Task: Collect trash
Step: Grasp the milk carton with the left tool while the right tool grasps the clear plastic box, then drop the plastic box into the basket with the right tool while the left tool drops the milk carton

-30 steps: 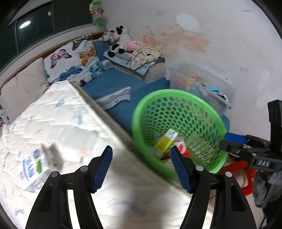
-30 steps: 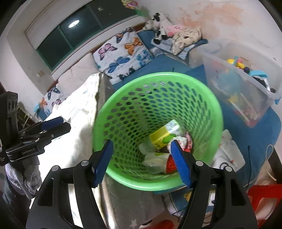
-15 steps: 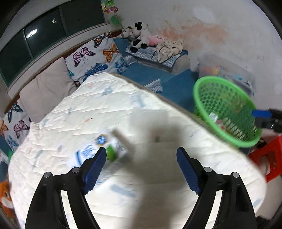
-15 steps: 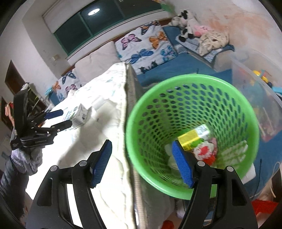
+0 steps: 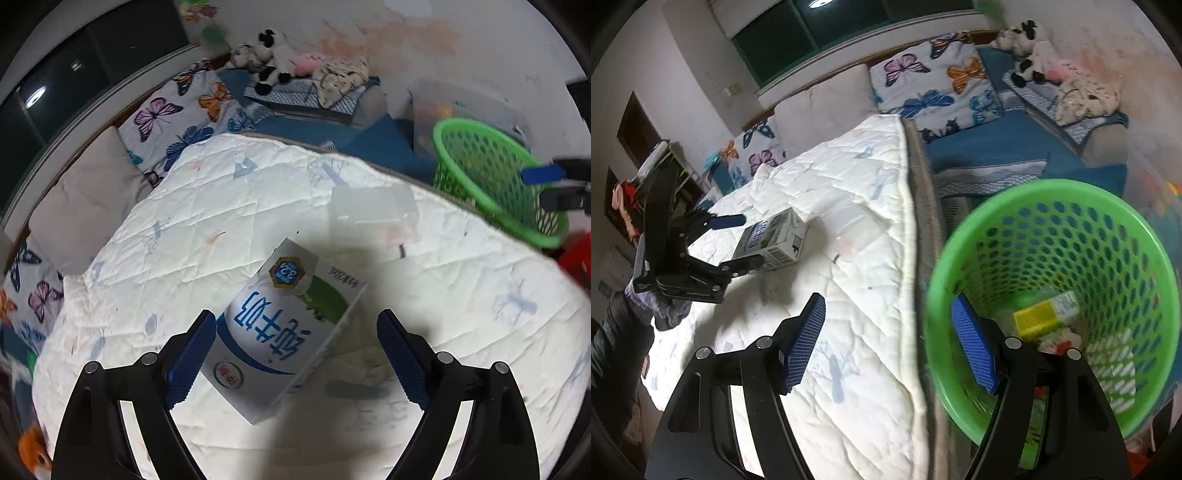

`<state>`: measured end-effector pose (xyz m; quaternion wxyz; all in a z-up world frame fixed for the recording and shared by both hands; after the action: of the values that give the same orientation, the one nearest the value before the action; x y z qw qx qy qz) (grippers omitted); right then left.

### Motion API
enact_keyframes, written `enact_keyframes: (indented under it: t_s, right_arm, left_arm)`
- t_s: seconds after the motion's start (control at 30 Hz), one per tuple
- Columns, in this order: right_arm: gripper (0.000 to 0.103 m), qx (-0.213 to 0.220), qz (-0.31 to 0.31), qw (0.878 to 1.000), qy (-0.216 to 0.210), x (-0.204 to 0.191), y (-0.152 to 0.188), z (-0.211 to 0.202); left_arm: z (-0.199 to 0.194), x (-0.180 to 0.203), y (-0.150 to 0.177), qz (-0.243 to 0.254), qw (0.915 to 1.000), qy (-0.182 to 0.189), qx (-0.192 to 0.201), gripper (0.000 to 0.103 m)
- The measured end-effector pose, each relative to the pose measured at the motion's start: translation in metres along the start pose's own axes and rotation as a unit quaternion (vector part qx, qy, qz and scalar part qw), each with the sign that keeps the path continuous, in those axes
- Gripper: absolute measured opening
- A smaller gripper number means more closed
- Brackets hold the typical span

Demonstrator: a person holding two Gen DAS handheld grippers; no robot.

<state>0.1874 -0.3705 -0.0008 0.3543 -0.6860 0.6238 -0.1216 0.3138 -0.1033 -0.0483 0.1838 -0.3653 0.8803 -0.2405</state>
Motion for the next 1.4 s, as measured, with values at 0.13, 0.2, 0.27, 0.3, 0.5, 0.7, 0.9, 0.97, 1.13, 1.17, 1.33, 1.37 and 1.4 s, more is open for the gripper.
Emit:
enact_keyframes:
  t_s: [0.13, 0.2, 0.27, 0.3, 0.5, 0.7, 0.9, 0.97, 1.13, 1.17, 1.33, 1.37, 1.4]
  right_arm:
    - [0.071, -0.01, -0.018, 1.0, -0.009, -0.009, -0.011, 0.016]
    - [0.071, -0.015, -0.029, 0.999, -0.013, -0.012, -0.018, 0.025]
    - [0.071, -0.019, -0.038, 0.999, -0.017, -0.014, -0.023, 0.031]
    - [0.071, -0.021, -0.045, 0.999, -0.019, -0.016, -0.027, 0.036]
    - [0.071, -0.031, -0.076, 0.996, -0.027, -0.023, -0.042, 0.06]
    - [0.071, -0.04, -0.092, 0.994, -0.03, -0.026, -0.054, 0.083]
    - [0.071, -0.044, -0.118, 0.992, -0.029, -0.031, -0.066, 0.103]
    - [0.071, -0.045, -0.126, 0.991, -0.027, -0.034, -0.069, 0.109]
    - [0.071, -0.053, -0.154, 0.986, -0.019, -0.039, -0.074, 0.13]
    - [0.071, -0.054, -0.159, 0.986, -0.018, -0.04, -0.075, 0.134]
    - [0.066, -0.064, -0.174, 0.983, -0.01, -0.043, -0.072, 0.148]
    - [0.061, -0.065, -0.176, 0.982, -0.005, -0.043, -0.071, 0.151]
    - [0.06, -0.069, -0.179, 0.981, 0.0, -0.043, -0.069, 0.153]
  left_arm:
    - [0.014, -0.007, -0.002, 0.026, 0.9996, 0.009, -0.01, 0.086]
    - [0.02, -0.01, -0.005, 0.032, 0.9993, 0.013, -0.013, 0.086]
    - [0.023, -0.013, -0.007, 0.037, 0.9987, 0.031, -0.013, 0.086]
    - [0.025, -0.014, -0.007, 0.04, 0.9985, 0.036, -0.013, 0.086]
    - [0.036, -0.014, -0.009, 0.043, 0.9967, 0.067, -0.019, 0.086]
    - [0.045, -0.019, -0.011, 0.019, 0.9957, 0.089, -0.017, 0.086]
    - [0.05, -0.018, -0.008, -0.006, 0.9954, 0.095, -0.008, 0.084]
    - [0.048, -0.021, -0.008, -0.017, 0.9952, 0.097, -0.004, 0.081]
    - [0.042, -0.026, -0.006, -0.05, 0.9946, 0.091, 0.002, 0.078]
    - [0.04, -0.027, -0.006, -0.057, 0.9942, 0.092, 0.003, 0.078]
    - [0.033, -0.029, -0.005, -0.08, 0.9932, 0.085, 0.002, 0.076]
    - [0.032, -0.028, -0.005, -0.082, 0.9931, 0.083, 0.002, 0.076]
    - [0.031, -0.029, -0.005, -0.083, 0.9931, 0.082, 0.002, 0.075]
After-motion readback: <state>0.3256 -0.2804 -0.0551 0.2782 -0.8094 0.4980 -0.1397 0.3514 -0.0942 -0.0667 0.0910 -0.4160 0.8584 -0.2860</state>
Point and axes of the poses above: each gripper's, at about its wrist camera, not at the fingertips, and z roughly the way its jaws point, x to its right, y to its underside, the point moved 1 cm from there along z, roughly the way its jaws point, and after that the axes turned 7 degrees about -z, right-handed, at the moved point
